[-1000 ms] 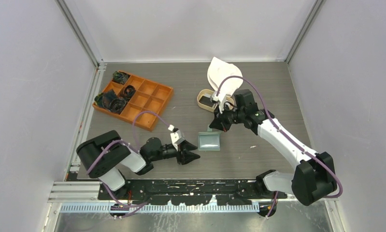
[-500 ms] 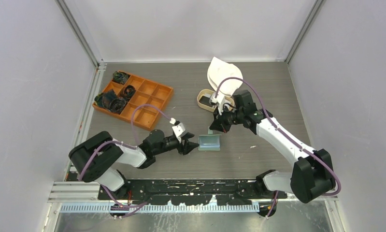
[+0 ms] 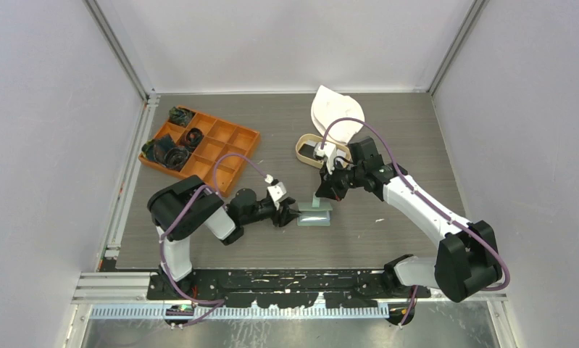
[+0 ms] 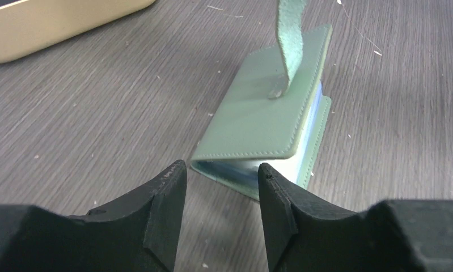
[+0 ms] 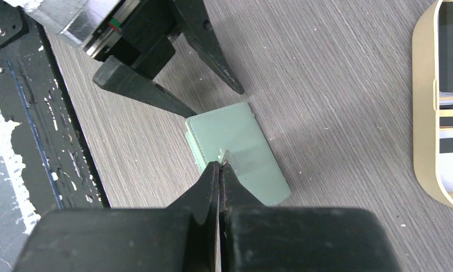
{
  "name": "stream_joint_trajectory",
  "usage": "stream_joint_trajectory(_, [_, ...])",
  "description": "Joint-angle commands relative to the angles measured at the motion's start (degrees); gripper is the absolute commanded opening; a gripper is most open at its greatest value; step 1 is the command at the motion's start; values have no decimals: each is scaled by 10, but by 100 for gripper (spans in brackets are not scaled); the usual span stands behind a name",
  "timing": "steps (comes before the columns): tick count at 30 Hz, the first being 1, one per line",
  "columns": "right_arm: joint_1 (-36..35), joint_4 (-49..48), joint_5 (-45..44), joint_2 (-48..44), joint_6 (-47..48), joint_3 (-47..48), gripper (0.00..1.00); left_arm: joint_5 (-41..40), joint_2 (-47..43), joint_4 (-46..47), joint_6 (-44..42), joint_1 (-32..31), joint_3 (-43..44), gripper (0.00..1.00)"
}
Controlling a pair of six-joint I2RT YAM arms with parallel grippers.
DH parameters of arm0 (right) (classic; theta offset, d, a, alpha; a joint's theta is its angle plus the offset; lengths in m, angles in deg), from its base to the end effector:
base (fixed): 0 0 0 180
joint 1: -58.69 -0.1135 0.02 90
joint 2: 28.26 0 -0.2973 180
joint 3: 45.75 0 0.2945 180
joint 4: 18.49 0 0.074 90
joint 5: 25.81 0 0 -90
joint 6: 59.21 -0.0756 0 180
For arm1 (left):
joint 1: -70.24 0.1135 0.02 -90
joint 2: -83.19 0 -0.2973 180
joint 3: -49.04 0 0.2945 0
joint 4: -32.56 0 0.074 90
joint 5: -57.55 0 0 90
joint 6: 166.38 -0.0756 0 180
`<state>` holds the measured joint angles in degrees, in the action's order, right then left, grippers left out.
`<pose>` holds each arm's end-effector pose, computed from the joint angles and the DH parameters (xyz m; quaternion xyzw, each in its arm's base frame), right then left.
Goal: Put the credit cards into the card holder
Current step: Open the card holder at the center of the board.
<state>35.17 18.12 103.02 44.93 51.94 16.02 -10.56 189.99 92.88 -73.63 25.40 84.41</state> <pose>0.2668 0.1678 0.2410 -0.4448 0.7693 0.3173 0.3313 0.2220 -0.2606 0.0912 0.3848 0.6643 -0.3858 0.5116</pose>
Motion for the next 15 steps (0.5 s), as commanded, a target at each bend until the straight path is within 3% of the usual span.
stream_joint_trajectory(1, [1, -4, 0, 4, 11, 17, 2, 35, 30, 99, 17, 5, 40, 49])
stream_joint_trajectory(10, [1, 5, -8, 19, 12, 25, 2, 63, 40, 99, 43, 5, 69, 44])
stream_joint_trajectory(12, [1, 9, -13, 22, 12, 29, 6, 81, 50, 99, 54, 5, 79, 31])
stream_joint_trajectory(14, [1, 14, -26, 23, 13, 34, 13, 96, 59, 99, 75, 7, 86, 3])
stream_joint_trajectory(15, [1, 16, -36, 21, 14, 37, 18, 98, 61, 99, 90, 9, 88, 0])
